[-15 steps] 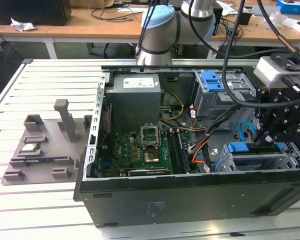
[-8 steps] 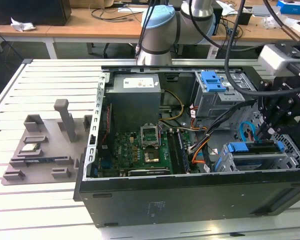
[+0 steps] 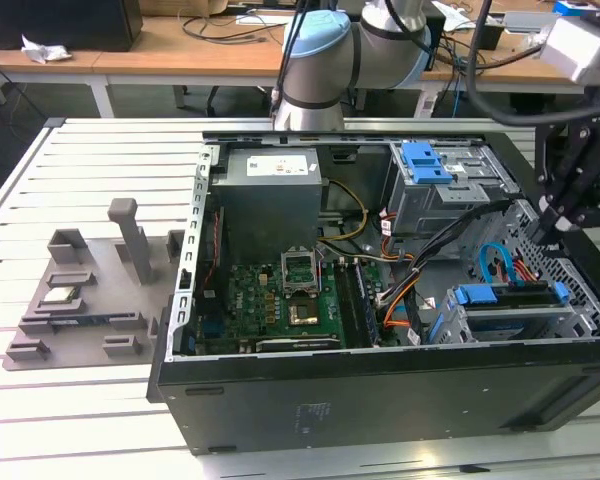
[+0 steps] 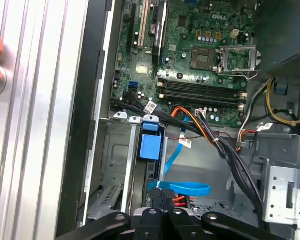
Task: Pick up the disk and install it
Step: 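Insert the second disk wire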
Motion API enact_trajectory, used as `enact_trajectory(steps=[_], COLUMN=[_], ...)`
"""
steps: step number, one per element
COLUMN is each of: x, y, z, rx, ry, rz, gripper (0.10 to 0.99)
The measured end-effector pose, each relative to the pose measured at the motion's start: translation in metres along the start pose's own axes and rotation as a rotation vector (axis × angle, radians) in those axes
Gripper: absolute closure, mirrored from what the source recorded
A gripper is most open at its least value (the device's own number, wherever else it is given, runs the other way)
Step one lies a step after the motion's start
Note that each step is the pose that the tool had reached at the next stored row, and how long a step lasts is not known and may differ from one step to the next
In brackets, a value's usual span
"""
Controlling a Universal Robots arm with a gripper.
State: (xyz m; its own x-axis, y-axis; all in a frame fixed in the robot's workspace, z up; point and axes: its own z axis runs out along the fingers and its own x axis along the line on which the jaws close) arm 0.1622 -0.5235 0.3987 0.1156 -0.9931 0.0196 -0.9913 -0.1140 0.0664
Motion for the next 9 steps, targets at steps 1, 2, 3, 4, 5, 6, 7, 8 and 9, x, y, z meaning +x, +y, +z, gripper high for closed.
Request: enact_trajectory(steps=[1,2,3,4,5,6,7,8,9], x=[-0.0001,-0.0001,0.0,0.0,-0.0001,-0.0001,-0.0001,-0.0001,-0.0001], y=[0.0002,0.0003,0.0004,0.0004,0.0005,0.0004,0.0005,0.0005,0.0005], z=[-0.003,-0.0055,-0.0072,-0.0072,-0.0072,-0.0073,-0.0075,-0.0075,-0.0076], rx=[0.0,0.0,0.0,0.0,0.0,0.0,0.0,0.0,0.0], ry=[0.0,0.0,0.0,-0.0001,-0.0002,-0.0002,0.0,0.0,0.0001], rz=[0.0,0.0,0.0,0.0,0.0,0.0,0.0,0.0,0.0], gripper=[0.98,0.98,0.98,0.98,0.98,0.98,0.98,0.98,0.98])
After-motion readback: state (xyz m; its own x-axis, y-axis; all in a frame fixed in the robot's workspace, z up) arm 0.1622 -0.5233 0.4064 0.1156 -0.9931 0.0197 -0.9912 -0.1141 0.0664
